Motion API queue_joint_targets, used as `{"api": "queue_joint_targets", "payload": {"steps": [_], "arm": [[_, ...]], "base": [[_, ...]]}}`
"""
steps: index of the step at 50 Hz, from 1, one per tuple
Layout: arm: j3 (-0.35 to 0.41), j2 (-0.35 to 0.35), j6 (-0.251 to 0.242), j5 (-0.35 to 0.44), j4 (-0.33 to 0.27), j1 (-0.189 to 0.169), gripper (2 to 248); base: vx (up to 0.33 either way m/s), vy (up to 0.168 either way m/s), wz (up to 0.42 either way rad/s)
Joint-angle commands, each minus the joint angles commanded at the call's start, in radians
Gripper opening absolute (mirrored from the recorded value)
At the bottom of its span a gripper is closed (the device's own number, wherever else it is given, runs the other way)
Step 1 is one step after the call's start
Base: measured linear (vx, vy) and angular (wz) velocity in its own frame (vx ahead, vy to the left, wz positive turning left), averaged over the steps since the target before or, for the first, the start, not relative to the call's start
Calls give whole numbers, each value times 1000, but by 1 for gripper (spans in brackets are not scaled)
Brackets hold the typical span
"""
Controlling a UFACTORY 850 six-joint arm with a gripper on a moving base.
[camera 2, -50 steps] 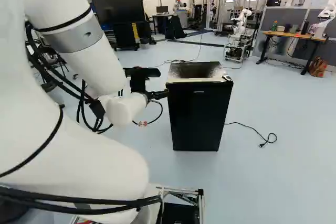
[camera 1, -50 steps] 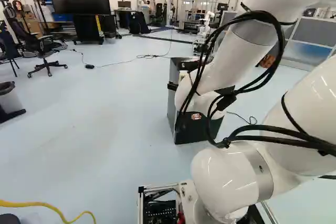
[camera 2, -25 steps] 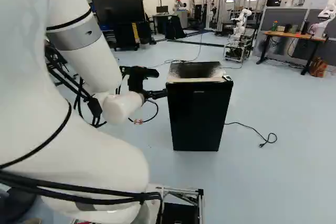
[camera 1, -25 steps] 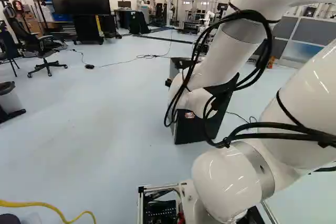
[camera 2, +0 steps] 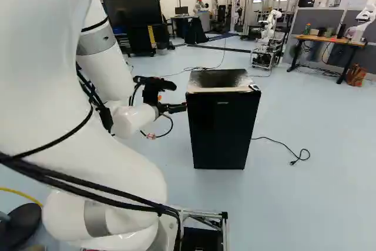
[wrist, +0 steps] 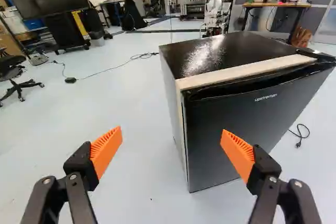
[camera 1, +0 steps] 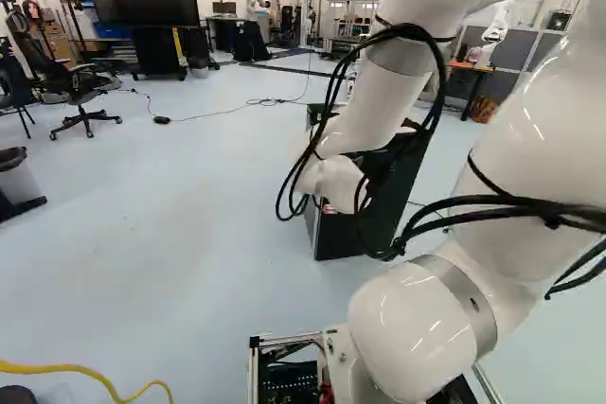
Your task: Grab a drink from the fridge
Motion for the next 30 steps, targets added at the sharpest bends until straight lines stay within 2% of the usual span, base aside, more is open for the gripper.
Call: {"api": "queue_joint_targets", "payload": {"steps": [22,30], "arm": [[-127,-179,0,24,177,38,247],[-170,-224,0,33,242,50,247]], "base": [[0,0,0],[0,0,0]]}}
